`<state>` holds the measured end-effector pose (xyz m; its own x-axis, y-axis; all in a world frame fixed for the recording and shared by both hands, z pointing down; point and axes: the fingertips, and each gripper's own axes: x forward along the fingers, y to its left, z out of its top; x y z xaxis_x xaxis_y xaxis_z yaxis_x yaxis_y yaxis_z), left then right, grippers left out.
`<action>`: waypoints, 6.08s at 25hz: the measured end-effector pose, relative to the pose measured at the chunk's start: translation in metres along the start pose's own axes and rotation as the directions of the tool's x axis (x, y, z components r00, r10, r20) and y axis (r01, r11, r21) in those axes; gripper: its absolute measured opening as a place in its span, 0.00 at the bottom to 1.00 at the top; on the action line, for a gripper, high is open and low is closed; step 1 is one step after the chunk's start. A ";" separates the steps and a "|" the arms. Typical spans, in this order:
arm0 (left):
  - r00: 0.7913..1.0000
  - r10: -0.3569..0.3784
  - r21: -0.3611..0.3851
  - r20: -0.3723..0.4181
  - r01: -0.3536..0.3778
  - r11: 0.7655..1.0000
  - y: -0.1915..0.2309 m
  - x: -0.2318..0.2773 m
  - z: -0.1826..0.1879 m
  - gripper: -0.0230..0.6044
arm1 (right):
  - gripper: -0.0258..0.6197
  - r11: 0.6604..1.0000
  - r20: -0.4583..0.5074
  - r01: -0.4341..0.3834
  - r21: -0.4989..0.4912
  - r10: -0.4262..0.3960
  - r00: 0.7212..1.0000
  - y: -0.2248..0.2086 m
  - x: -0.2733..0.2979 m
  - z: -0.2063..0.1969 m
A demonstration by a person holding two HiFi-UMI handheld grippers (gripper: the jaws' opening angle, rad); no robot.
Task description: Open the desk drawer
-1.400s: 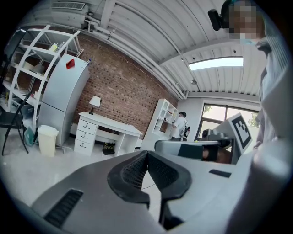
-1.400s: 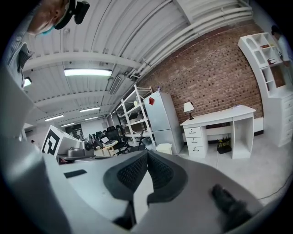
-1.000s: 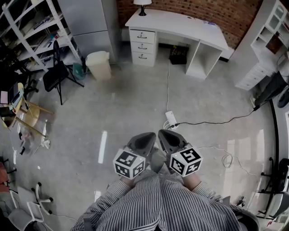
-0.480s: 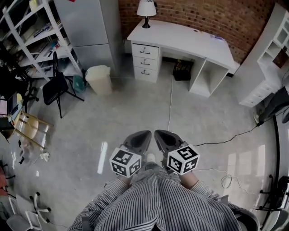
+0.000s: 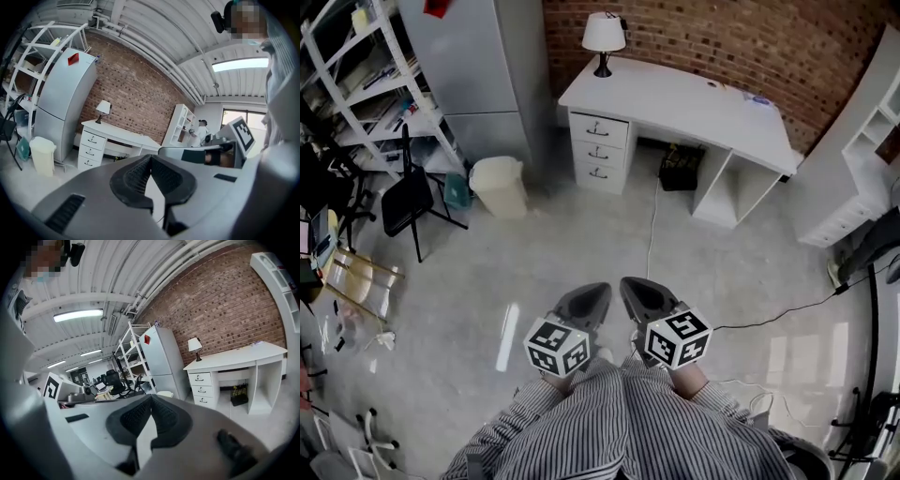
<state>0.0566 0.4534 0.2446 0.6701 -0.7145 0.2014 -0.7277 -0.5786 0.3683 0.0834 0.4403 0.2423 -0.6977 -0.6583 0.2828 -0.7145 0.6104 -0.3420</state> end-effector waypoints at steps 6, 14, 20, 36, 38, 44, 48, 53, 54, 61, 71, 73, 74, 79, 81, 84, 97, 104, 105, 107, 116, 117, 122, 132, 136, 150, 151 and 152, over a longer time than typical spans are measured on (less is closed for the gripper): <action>0.999 -0.019 -0.035 -0.030 0.018 0.999 0.032 0.041 0.009 0.06 | 0.07 0.999 -0.004 0.029 0.027 -0.029 1.000 -0.040 0.029 0.011; 0.997 -0.058 -0.037 -0.050 0.056 0.998 0.098 0.099 0.041 0.06 | 0.07 0.997 0.010 0.054 0.049 -0.055 0.998 -0.085 0.100 0.043; 0.995 -0.089 -0.031 -0.053 0.088 0.996 0.167 0.138 0.088 0.06 | 0.07 0.997 0.015 0.066 0.034 -0.067 0.998 -0.111 0.179 0.085; 0.970 -0.215 -0.039 -0.114 0.212 0.977 0.296 0.223 0.145 0.06 | 0.07 0.980 -0.039 0.194 0.045 -0.192 0.981 -0.179 0.324 0.132; 0.968 -0.216 -0.059 -0.130 0.210 0.976 0.303 0.230 0.140 0.06 | 0.07 0.978 -0.055 0.201 0.059 -0.198 0.979 -0.186 0.330 0.129; 0.965 -0.215 -0.096 -0.152 0.202 0.975 0.322 0.249 0.135 0.06 | 0.07 0.975 -0.107 0.216 0.045 -0.210 0.972 -0.208 0.353 0.127; 0.969 -0.194 -0.114 -0.152 0.177 0.977 0.344 0.266 0.139 0.06 | 0.07 0.981 -0.119 0.188 0.053 -0.181 0.976 -0.224 0.378 0.132; 0.970 -0.168 -0.133 -0.178 0.146 0.980 0.374 0.293 0.145 0.06 | 0.07 0.988 -0.133 0.154 0.025 -0.149 0.980 -0.249 0.418 0.147; 0.969 -0.163 -0.137 -0.185 0.139 0.981 0.380 0.298 0.145 0.06 | 0.07 0.990 -0.133 0.142 0.023 -0.138 0.981 -0.255 0.426 0.150; 0.966 -0.136 -0.192 -0.218 0.094 0.977 0.420 0.347 0.155 0.06 | 0.07 0.992 -0.130 0.077 0.095 -0.065 0.989 -0.302 0.472 0.178; 0.960 -0.114 -0.214 -0.255 0.059 0.975 0.479 0.418 0.146 0.06 | 0.07 0.969 -0.087 0.122 0.213 -0.105 0.991 -0.383 0.509 0.175; 0.960 -0.105 -0.223 -0.259 0.046 0.974 0.494 0.431 0.142 0.06 | 0.07 0.961 -0.090 0.125 0.245 -0.106 0.990 -0.397 0.518 0.169; 0.961 -0.095 -0.225 -0.261 0.035 0.974 0.502 0.436 0.139 0.06 | 0.07 0.956 -0.098 0.133 0.260 -0.111 0.989 -0.404 0.521 0.164; 0.965 -0.027 -0.235 -0.260 -0.036 0.971 0.538 0.449 0.116 0.06 | 0.07 0.928 -0.130 0.153 0.340 -0.115 0.985 -0.429 0.543 0.131; 0.967 -0.003 -0.263 -0.255 -0.066 0.963 0.552 0.449 0.104 0.06 | 0.07 0.912 -0.123 0.145 0.383 -0.105 0.987 -0.432 0.552 0.119; 0.971 0.044 -0.309 -0.236 -0.118 0.944 0.573 0.455 0.087 0.06 | 0.07 0.892 -0.094 0.084 0.443 -0.047 0.994 -0.431 0.566 0.105; 0.995 -0.045 -0.623 -0.091 -0.022 0.782 0.643 0.500 0.036 0.06 | 0.07 0.796 -0.067 0.115 0.594 -0.093 0.993 -0.486 0.629 0.041; 0.996 -0.015 -0.697 -0.092 -0.054 0.715 0.669 0.533 0.002 0.06 | 0.07 0.731 0.029 0.070 0.679 -0.122 0.992 -0.521 0.656 0.027; 0.996 -0.021 -0.706 -0.092 -0.051 0.706 0.672 0.539 -0.003 0.06 | 0.07 0.717 0.052 0.048 0.696 -0.116 0.992 -0.525 0.659 0.025; 0.996 -0.029 -0.716 -0.088 -0.043 0.696 0.681 0.552 -0.011 0.06 | 0.07 0.683 0.081 0.018 0.730 -0.114 0.990 -0.533 0.665 0.020; 0.996 -0.054 -0.778 -0.068 -0.019 0.628 0.702 0.590 -0.026 0.06 | 0.07 0.569 0.064 0.044 0.821 -0.168 0.984 -0.567 0.667 -0.011; 0.996 -0.055 -0.783 -0.065 -0.016 0.622 0.704 0.594 -0.027 0.06 | 0.07 0.553 0.068 0.041 0.832 -0.175 0.982 -0.569 0.667 -0.015; 0.996 -0.054 -0.810 -0.068 -0.024 0.586 0.716 0.607 -0.040 0.14 | 0.07 0.479 0.076 0.046 0.877 -0.233 0.969 -0.586 0.669 -0.036; 0.999 -0.032 -0.860 -0.029 -0.009 0.510 0.746 0.632 -0.057 0.24 | 0.22 0.366 0.189 -0.081 0.927 -0.270 0.944 -0.615 0.704 -0.046; 0.997 -0.073 -0.843 0.000 0.039 0.537 0.747 0.647 -0.047 0.24 | 0.23 0.366 0.196 -0.095 0.926 -0.248 0.949 -0.622 0.711 -0.046; 0.991 -0.128 -0.857 0.042 0.102 0.505 0.751 0.677 -0.036 0.34 | 0.28 0.350 0.262 -0.152 0.924 -0.293 0.920 -0.660 0.718 -0.038; 0.991 -0.124 -0.861 0.050 0.105 0.498 0.751 0.679 -0.033 0.34 | 0.28 0.352 0.264 -0.151 0.924 -0.299 0.917 -0.662 0.718 -0.036; 0.991 -0.119 -0.864 0.056 0.108 0.492 0.751 0.680 -0.031 0.34 | 0.28 0.355 0.264 -0.149 0.923 -0.304 0.915 -0.663 0.719 -0.033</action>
<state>-0.0292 -0.4550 0.6861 0.7425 -0.6615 0.1053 -0.1595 -0.0219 0.9870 0.0542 -0.4231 0.7024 -0.4074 -0.9045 0.1261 -0.1014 -0.0924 -0.9905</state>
